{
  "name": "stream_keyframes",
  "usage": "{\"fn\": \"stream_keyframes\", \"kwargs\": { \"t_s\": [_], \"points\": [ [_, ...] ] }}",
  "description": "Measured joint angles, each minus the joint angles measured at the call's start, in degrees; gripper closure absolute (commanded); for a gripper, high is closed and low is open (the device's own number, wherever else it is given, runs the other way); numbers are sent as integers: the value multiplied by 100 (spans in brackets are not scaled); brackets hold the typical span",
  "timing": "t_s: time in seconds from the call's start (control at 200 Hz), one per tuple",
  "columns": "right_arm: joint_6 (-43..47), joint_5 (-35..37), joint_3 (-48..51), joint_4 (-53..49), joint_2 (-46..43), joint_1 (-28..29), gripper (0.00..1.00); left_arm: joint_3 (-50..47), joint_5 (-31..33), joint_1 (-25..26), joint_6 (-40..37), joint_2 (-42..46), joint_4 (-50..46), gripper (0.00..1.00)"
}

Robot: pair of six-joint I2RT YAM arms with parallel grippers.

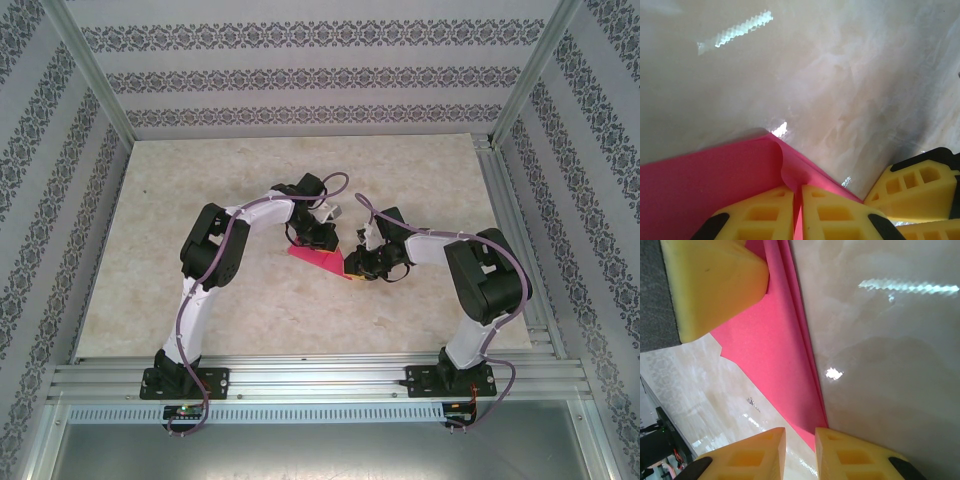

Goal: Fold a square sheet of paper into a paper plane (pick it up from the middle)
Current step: Third fold the triangle at the center of the table.

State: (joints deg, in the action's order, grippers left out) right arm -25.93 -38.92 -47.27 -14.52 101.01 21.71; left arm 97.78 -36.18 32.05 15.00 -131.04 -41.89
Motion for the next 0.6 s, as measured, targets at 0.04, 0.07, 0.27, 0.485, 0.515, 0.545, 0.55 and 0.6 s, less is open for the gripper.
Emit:
{"fn": "stream_keyframes", "kwargs": {
  "t_s": [0.04,0.07,0.27,0.485,0.515,0.545,0.55,0.6],
  "points": [
    [0,-7,0,9,9,2,77,0,-9,-15,0,-2,0,86],
    [2,-17,0,20,17,0,77,0,-20,-24,0,0,-2,86],
    [15,-17,0,42,31,0,77,0,-35,-55,0,0,-15,86],
    [11,-35,4,59,35,-2,77,0,-42,-57,0,-2,-15,86],
    [11,-46,4,61,42,-13,77,0,-42,-57,0,-2,-15,86],
    [4,-68,7,63,46,-13,77,0,-42,-57,0,-2,-17,86],
    [2,-72,7,63,48,-13,77,0,-42,-57,0,-2,-15,86],
    [-7,-103,11,79,52,-24,77,0,-35,-57,-2,-2,-17,87]
  ]
}}
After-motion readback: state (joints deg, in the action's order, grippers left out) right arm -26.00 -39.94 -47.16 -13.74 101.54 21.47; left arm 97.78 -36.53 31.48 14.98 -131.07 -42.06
